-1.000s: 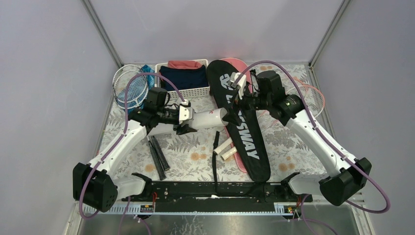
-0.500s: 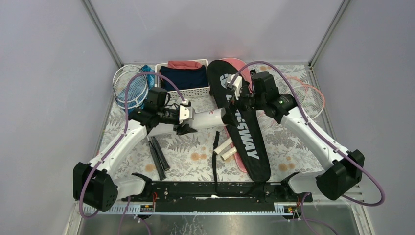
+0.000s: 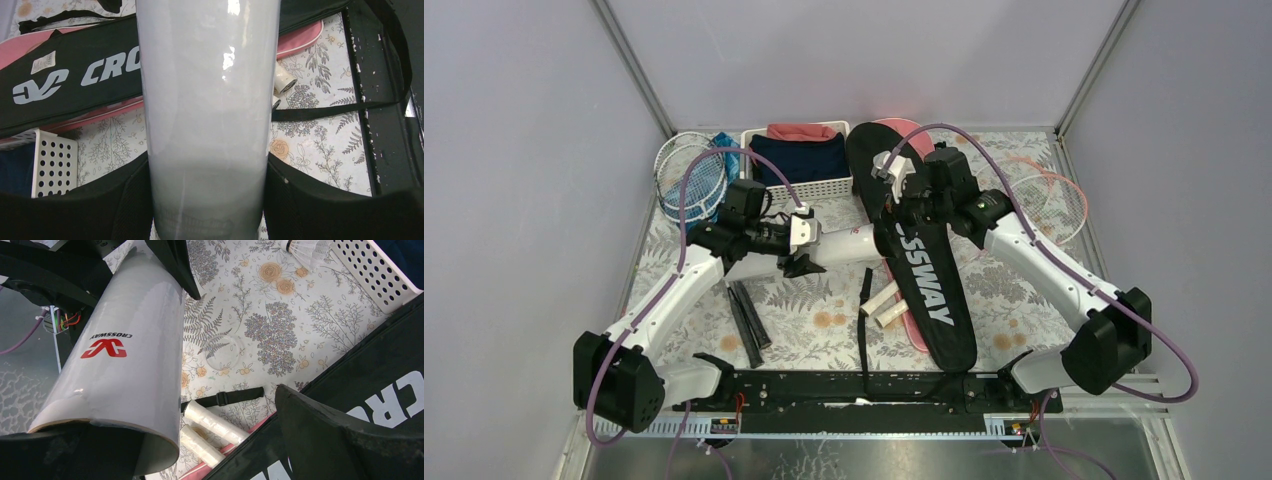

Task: Pack up the badminton gear
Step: Place the shuttlecock at the shuttle tube, then pick up the shuttlecock at the center of the board.

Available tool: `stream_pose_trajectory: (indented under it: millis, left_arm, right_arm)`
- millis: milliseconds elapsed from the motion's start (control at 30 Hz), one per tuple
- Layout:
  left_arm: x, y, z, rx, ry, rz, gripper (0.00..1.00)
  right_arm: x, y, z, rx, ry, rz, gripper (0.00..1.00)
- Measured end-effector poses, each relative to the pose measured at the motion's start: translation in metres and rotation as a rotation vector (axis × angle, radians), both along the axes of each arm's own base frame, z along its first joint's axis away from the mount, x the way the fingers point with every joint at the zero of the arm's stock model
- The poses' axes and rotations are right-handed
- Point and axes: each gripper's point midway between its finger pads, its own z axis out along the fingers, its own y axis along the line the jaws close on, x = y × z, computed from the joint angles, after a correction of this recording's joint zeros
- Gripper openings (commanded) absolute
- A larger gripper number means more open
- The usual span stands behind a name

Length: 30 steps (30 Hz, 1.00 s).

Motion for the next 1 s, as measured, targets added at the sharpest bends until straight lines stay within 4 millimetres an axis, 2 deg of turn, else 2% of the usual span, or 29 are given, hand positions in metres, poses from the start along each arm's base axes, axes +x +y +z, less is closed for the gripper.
stream_pose_trajectory:
  millis: [267, 433, 733, 1000]
  left_arm:
    - [-0.001, 0.001, -0.001, 0.004, 0.005, 0.002, 0.57]
    - [-0.001, -0.001, -0.001, -0.007, 0.022, 0.012, 0.57]
    - [0.018, -0.003, 0.009, -0.040, 0.038, 0.123, 0.57]
    - [0.044, 0.010, 0.022, -0.071, 0.044, 0.304, 0.55]
  right_arm:
    - [0.003, 0.000, -0.002, -0.012, -0.010, -0.005, 1.00]
    - [0.004, -0.009, 0.006, -0.048, -0.080, -0.038, 1.00]
    - [0.014, -0.037, 0.057, -0.086, -0.261, -0.170, 1.00]
    - [0.048, -0.061, 0.093, -0.109, -0.347, -0.375, 1.00]
